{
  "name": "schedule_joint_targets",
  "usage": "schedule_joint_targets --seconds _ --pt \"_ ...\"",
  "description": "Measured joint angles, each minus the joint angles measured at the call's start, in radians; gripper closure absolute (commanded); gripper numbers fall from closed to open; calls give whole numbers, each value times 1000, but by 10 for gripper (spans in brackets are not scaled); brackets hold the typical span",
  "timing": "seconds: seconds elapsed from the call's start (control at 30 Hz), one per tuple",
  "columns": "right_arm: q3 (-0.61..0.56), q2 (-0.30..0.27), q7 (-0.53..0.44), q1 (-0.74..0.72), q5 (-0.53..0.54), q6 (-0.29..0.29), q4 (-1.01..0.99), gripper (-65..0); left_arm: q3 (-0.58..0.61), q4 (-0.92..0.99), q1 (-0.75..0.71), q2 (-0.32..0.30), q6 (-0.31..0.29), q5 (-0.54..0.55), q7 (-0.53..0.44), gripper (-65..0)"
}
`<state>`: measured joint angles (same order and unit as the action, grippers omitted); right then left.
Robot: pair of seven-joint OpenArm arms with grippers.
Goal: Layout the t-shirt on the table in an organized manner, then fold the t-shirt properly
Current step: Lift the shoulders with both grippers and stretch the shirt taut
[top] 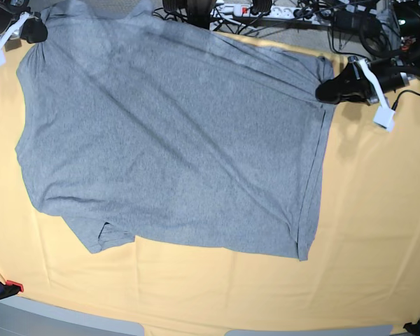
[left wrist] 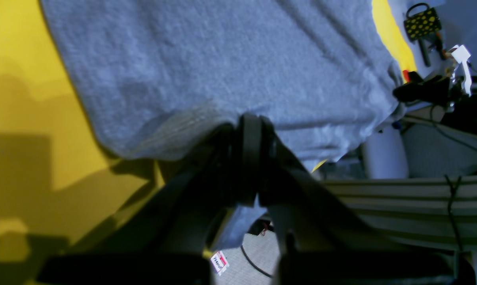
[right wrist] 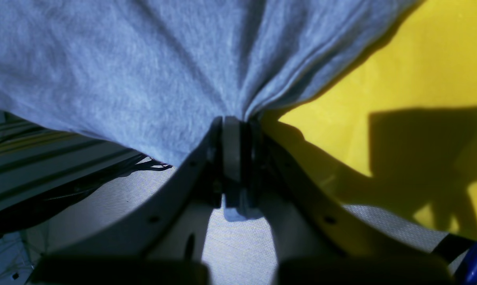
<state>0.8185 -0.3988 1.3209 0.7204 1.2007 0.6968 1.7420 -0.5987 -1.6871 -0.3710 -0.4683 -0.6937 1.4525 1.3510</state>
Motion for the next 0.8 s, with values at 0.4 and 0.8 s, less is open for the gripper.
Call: schedule_joint_targets --seconds 0.4,0.8 --pt "0 55 -71 0 -15 0 0 -197 -30 0 0 -13 0 -1 1 0" --pt "2 87 -125 0 -83 0 5 0 -30 0 -14 -11 0 0 3 0"
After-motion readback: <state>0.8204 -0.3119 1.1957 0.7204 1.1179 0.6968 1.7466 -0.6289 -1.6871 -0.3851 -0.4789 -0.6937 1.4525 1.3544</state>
